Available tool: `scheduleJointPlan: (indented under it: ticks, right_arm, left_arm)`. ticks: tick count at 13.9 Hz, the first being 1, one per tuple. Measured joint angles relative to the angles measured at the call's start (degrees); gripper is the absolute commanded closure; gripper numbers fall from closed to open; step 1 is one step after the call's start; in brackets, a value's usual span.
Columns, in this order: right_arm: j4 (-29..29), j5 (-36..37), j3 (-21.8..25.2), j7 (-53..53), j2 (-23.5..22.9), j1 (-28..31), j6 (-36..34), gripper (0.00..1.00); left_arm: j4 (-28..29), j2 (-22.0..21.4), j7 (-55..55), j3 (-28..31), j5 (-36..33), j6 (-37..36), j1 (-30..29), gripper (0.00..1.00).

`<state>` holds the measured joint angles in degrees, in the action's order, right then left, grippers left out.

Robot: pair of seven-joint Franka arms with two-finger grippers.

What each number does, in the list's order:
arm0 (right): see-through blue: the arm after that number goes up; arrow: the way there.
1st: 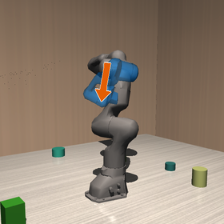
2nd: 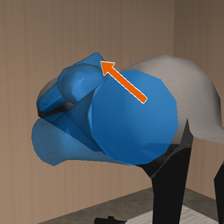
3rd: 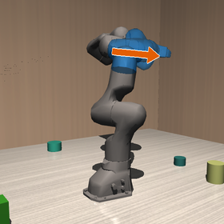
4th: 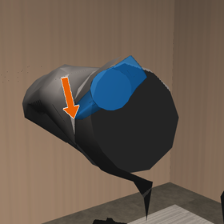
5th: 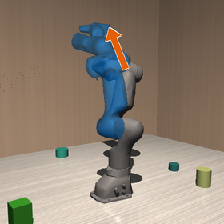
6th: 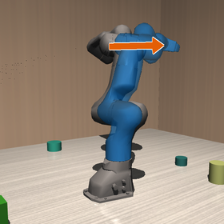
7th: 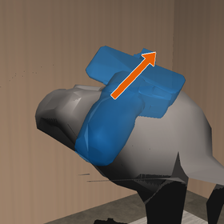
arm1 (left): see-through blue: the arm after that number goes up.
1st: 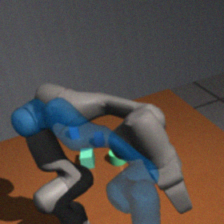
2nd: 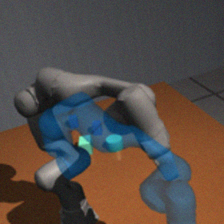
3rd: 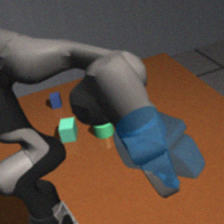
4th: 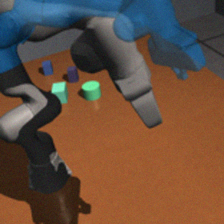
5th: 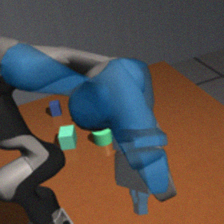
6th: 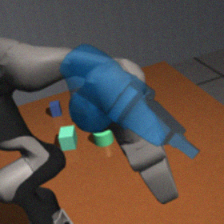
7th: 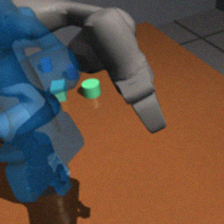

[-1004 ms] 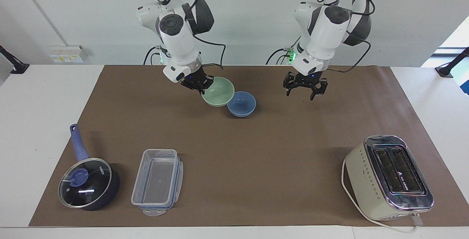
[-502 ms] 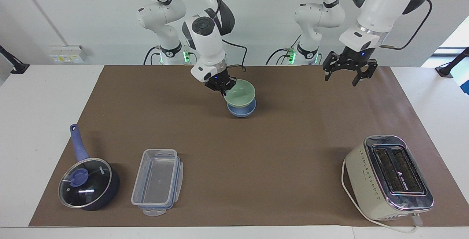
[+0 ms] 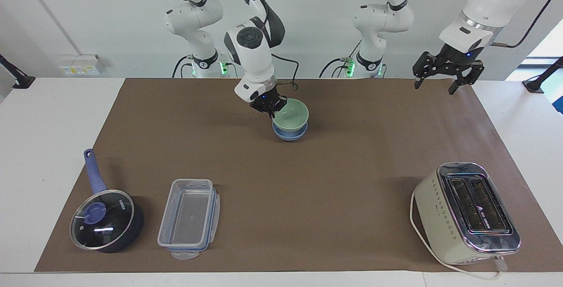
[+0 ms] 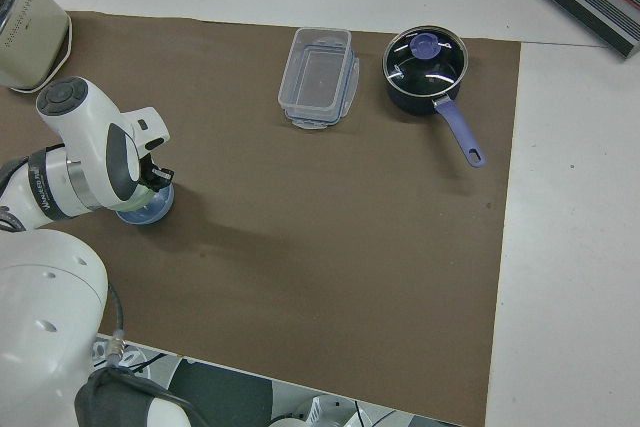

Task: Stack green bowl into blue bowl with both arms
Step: 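Lower the green bowl into the blue bowl while the left gripper withdraws, then open the right gripper to release the green bowl inside the blue bowl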

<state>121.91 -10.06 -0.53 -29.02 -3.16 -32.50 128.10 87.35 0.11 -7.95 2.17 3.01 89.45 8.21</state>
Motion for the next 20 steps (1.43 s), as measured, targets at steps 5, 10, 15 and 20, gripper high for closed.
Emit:
scheduleJointPlan:
  ticks: [5,10,15,20]
  right_arm:
    - [0.58,0.0,0.0,0.0,-1.25,-0.18,3.97,1.0]
    - [0.94,0.0,0.0,0.06,-2.6,-0.18,5.89,1.0]
    - [2.67,0.0,0.0,0.11,-2.42,-0.21,5.89,1.0]
    - [3.89,0.0,0.0,0.12,-1.71,-0.28,5.81,1.0]
  left_arm:
    - [-1.63,1.28,0.0,-0.05,-0.02,-1.62,-0.26,0.0]
    - [-1.48,1.15,0.0,0.06,-0.04,-2.13,-0.69,0.0]
    - [-1.44,1.03,0.0,0.04,-0.9,-2.44,-1.08,0.0]
    - [-1.42,0.98,0.0,0.02,-1.18,-2.52,-1.08,0.0]
